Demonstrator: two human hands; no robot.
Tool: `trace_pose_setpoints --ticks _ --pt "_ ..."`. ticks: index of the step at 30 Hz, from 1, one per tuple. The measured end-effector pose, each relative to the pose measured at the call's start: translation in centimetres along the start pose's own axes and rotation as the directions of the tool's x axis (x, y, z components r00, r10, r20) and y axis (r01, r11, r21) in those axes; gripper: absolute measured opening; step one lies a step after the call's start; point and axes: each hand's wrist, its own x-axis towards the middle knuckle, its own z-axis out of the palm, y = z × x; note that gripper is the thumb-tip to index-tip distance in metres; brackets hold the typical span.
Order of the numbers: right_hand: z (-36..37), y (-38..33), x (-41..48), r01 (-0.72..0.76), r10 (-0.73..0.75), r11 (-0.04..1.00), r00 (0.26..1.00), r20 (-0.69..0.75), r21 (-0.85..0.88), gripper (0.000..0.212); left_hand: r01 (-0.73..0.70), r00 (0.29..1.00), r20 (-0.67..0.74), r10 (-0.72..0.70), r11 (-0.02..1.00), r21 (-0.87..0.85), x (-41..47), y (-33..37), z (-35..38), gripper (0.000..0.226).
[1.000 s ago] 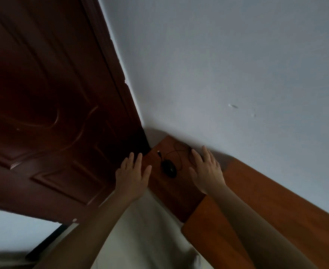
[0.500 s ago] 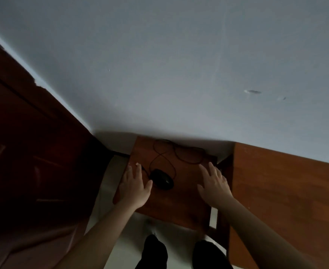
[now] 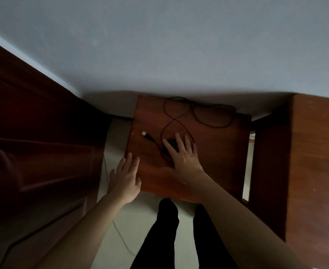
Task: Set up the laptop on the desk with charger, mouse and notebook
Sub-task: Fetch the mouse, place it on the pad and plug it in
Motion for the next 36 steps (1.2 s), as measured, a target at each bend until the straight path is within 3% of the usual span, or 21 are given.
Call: trace_pose_setpoints --ticks 3,6,10,13,16,19,23,26,29,31,33,36 --pt "1.4 0.4 -0.5 0.017 -0.015 1.0 0.996 -0.092 0.02 0.067 -0.053 0.982 -0.181 0.059 0.998 0.04 0.1 -0.6 0.2 0.061" --pt "2.2 1.4 -1.3 0.081 -0.082 0.997 0.972 -0.222 -0.014 0.056 -0.108 0.925 -0.362 0.115 0.993 0.041 1.5 0.1 -0.3 0.064" --pt "2.4 2.8 -2.2 0.147 -0.162 0.986 0.949 -0.27 -0.076 0.052 -0.233 0.893 -0.355 0.278 0.959 0.163 5.1 2.4 -1.1 0.078" --pt "2.6 3.7 -3.0 0.166 -0.17 0.985 0.929 -0.329 -0.039 0.051 -0.271 0.892 -0.306 0.333 0.935 0.227 7.0 4.0 -1.5 0.074" --pt "2.4 4.0 -4.2 0.13 -0.082 0.985 0.929 -0.36 0.111 0.053 -0.232 0.894 -0.352 0.276 0.959 0.163 6.9 3.9 -1.0 0.07" --pt "1.9 4.6 -6.5 0.022 0.117 0.929 0.929 -0.35 0.369 0.058 -0.28 0.884 -0.35 0.31 0.95 0.136 5.9 2.9 0.0 0.063" --pt "-1.9 5.0 -9.8 -0.052 0.425 0.688 0.838 -0.343 0.724 0.058 -0.273 0.926 -0.221 0.306 0.947 0.168 4.7 2.6 -0.3 0.066" --pt "-5.7 5.2 -11.7 -0.025 0.586 0.472 0.756 -0.293 0.881 0.051 -0.175 0.975 -0.105 0.194 0.97 0.167 4.6 3.7 -1.1 0.07" --pt "-10.4 5.8 -15.0 0.074 0.681 0.133 0.718 -0.145 0.988 0.037 -0.131 0.99 0.058 0.126 0.987 0.093 3.4 5.9 -3.9 0.064" --pt "-13.1 6.3 -17.0 0.159 0.661 -0.128 0.75 -0.035 0.979 0.032 -0.118 0.99 0.075 0.116 0.992 0.032 2.4 7.4 -5.5 0.064" --pt "-15.7 6.8 -19.9 0.203 0.634 -0.207 0.773 -0.027 0.957 0.03 -0.126 0.992 -0.008 0.126 0.992 -0.001 0.6 9.3 -7.3 0.066" --pt "-19.2 8.0 -25.5 0.266 0.623 -0.194 0.777 -0.091 0.944 0.034 -0.207 0.973 -0.115 0.199 0.976 -0.064 -2.6 13.2 -10.1 0.068"
